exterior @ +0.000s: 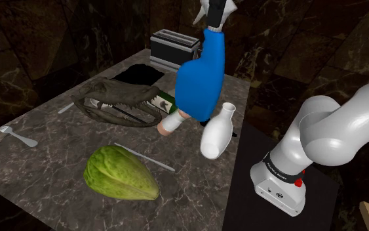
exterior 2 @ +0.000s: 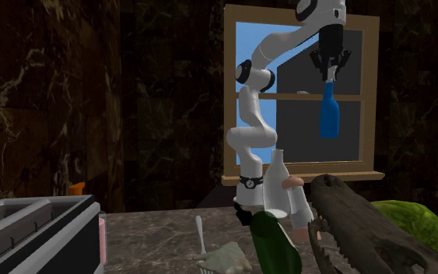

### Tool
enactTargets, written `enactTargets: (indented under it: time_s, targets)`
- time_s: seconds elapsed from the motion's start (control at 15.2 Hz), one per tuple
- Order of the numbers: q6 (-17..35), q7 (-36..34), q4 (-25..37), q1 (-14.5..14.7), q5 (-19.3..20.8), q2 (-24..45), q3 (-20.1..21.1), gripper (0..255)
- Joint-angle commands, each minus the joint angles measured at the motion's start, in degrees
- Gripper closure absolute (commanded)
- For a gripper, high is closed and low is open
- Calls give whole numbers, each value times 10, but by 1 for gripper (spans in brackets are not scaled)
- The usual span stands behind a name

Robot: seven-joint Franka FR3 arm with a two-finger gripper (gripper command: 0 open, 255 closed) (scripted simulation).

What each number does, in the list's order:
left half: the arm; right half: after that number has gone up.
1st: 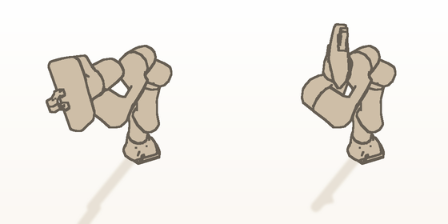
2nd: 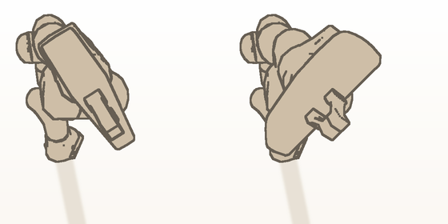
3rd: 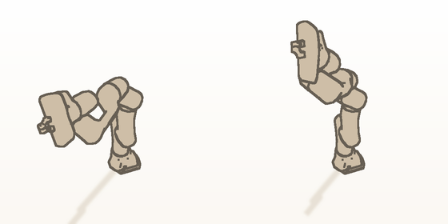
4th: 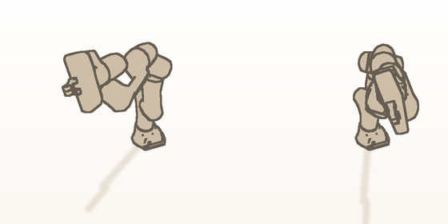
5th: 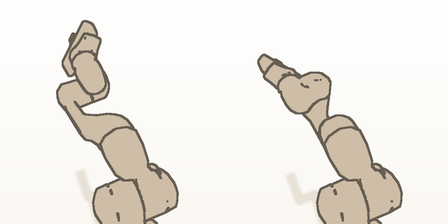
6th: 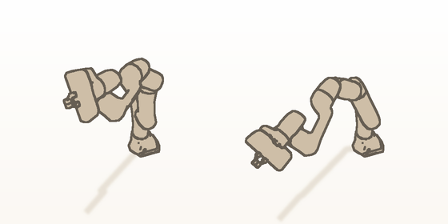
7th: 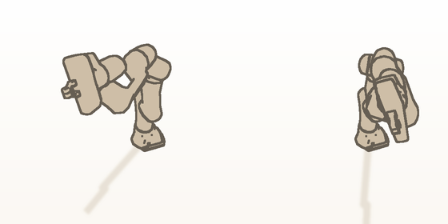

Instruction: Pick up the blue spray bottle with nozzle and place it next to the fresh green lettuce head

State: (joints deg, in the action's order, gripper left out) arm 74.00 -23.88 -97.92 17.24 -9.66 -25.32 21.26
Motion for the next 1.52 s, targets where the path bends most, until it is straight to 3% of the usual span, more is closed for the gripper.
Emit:
enactTargets:
  time_s: [0.0,0.13,1.45]
  targets:
    - [-8,-33,19,6,-8,8,23,255]
    - [-14,-72,46,11,-13,24,53,255]
    - [135,-46,-175,26,-38,-50,53,255]
